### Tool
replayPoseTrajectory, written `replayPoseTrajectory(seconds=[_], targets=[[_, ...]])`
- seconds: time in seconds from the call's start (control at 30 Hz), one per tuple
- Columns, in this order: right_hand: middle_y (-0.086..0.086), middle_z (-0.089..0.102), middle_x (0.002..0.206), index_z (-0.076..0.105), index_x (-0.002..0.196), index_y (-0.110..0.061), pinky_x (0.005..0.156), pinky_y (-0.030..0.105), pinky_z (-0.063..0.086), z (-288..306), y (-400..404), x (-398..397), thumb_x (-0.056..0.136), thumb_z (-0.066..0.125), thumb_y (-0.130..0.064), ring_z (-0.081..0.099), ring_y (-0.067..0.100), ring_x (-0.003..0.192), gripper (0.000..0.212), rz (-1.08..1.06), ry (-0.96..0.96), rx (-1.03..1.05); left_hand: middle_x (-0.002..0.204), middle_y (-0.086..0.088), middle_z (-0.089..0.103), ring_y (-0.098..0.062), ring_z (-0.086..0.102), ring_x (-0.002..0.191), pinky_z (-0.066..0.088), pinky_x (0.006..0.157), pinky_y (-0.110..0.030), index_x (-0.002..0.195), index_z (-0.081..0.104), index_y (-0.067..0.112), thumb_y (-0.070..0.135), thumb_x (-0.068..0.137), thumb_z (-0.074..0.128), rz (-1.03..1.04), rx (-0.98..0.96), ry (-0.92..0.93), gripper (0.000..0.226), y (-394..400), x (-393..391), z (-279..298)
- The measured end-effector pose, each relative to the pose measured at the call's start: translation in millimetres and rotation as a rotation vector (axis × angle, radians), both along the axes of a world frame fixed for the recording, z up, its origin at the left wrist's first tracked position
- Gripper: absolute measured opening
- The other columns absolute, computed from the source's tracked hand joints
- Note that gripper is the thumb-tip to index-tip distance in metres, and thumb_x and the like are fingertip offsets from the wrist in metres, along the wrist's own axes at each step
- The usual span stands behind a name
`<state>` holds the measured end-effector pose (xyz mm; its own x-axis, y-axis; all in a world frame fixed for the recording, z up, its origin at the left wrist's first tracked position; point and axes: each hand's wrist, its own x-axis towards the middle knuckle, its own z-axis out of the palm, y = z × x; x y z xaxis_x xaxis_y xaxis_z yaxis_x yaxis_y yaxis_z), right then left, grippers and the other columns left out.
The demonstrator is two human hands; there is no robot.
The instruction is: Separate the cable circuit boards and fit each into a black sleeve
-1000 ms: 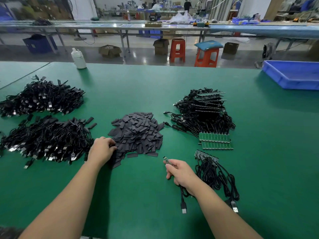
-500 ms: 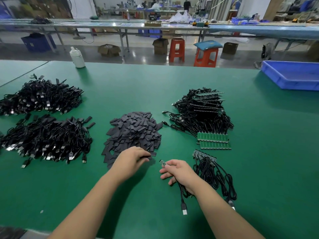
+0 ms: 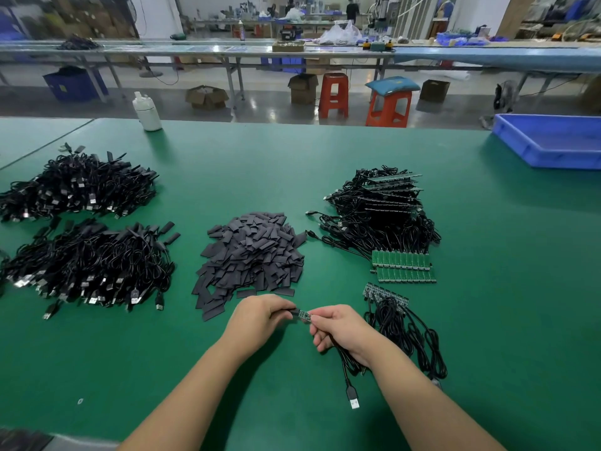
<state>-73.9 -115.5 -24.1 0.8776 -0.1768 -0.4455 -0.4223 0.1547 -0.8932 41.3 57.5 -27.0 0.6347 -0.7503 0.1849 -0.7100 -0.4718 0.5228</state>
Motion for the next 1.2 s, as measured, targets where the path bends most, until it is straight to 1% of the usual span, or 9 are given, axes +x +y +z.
replayPoseTrajectory(seconds=[0.13,0.27,0.43,0.63,0.8,0.87,0.97,1.1,1.2], targets=[[0.009,0.060,0.074,0.057,0.122,0.005,0.053,0.025,0.053,-1.3,-0.9,-0.3,0.101,0.050,-0.003,0.058,0.015,0.056,0.023,0.016,0.012,-0.021,0.099,0.009,0.073,-0.013,0.066,0.089,0.050,0.081,-0.025,0.107,0.075,0.023,0.023,0.090,0.068,-0.062,0.031,-0.026,0.018,-1.2,-0.5,1.8],[0.008,0.061,0.073,0.057,0.122,0.003,0.054,0.025,0.053,-2.0,-1.7,0.2,0.101,0.051,-0.004,0.060,0.014,0.056,0.023,0.046,0.025,-0.042,0.100,0.008,0.072,-0.015,0.067,0.089,0.052,0.082,-0.028,0.108,0.073,0.021,0.022,0.092,0.066,-0.127,0.072,-0.103,0.018,-3.2,-1.2,4.8],[0.006,0.062,0.072,0.058,0.120,0.002,0.054,0.025,0.052,-3.3,-2.5,0.7,0.102,0.050,-0.006,0.060,0.015,0.057,0.022,0.060,0.026,-0.064,0.100,0.009,0.071,-0.011,0.067,0.087,0.051,0.082,-0.025,0.108,0.073,0.019,0.017,0.092,0.065,-0.176,0.068,-0.139,0.018,-3.9,-2.0,9.5],[0.004,0.061,0.072,0.058,0.120,0.002,0.053,0.024,0.052,-2.2,-2.4,0.1,0.102,0.049,-0.007,0.059,0.014,0.056,0.022,0.064,0.024,-0.065,0.106,0.007,0.070,-0.014,0.066,0.092,0.050,0.084,-0.026,0.112,0.072,0.018,0.016,0.094,0.063,-0.183,0.071,-0.130,0.021,-3.1,-3.0,11.7],[0.006,0.060,0.074,0.057,0.119,0.005,0.052,0.023,0.052,-2.0,-2.3,-0.1,0.103,0.047,-0.007,0.059,0.013,0.055,0.022,0.073,0.018,-0.058,0.102,0.002,0.070,-0.018,0.065,0.091,0.050,0.084,-0.028,0.111,0.072,0.016,0.018,0.092,0.066,-0.169,0.062,-0.095,0.020,-5.0,-7.6,9.8],[0.007,0.061,0.076,0.056,0.120,0.005,0.053,0.023,0.053,-3.1,-1.8,0.0,0.103,0.047,-0.008,0.060,0.013,0.056,0.023,0.094,0.019,-0.063,0.103,0.001,0.070,-0.019,0.065,0.093,0.050,0.085,-0.030,0.114,0.071,0.017,0.021,0.092,0.065,-0.163,0.080,-0.080,0.023,-6.6,-9.4,7.9],[0.009,0.064,0.081,0.058,0.117,0.002,0.055,0.023,0.054,-5.1,-0.8,1.1,0.104,0.047,-0.009,0.062,0.013,0.058,0.020,0.134,0.019,-0.082,0.105,0.002,0.068,-0.018,0.063,0.096,0.049,0.087,-0.029,0.120,0.069,0.020,0.025,0.094,0.062,-0.161,0.120,-0.067,0.027,-8.7,-13.4,4.7],[0.010,0.068,0.088,0.062,0.106,-0.002,0.057,0.024,0.056,-6.8,0.2,1.9,0.105,0.045,-0.010,0.064,0.013,0.060,0.019,0.169,0.015,-0.098,0.103,0.005,0.068,-0.013,0.064,0.093,0.049,0.085,-0.027,0.116,0.071,0.022,0.025,0.097,0.059,-0.163,0.089,-0.055,0.023,-12.3,-21.2,3.3],[0.010,0.071,0.091,0.062,0.111,-0.001,0.058,0.024,0.056,-6.5,-0.8,1.9,0.105,0.045,-0.011,0.067,0.014,0.064,0.021,0.164,0.018,-0.091,0.103,0.004,0.071,-0.011,0.066,0.091,0.050,0.085,-0.026,0.113,0.073,0.019,0.019,0.096,0.060,-0.130,0.035,-0.027,0.022,-13.9,-24.9,3.8]])
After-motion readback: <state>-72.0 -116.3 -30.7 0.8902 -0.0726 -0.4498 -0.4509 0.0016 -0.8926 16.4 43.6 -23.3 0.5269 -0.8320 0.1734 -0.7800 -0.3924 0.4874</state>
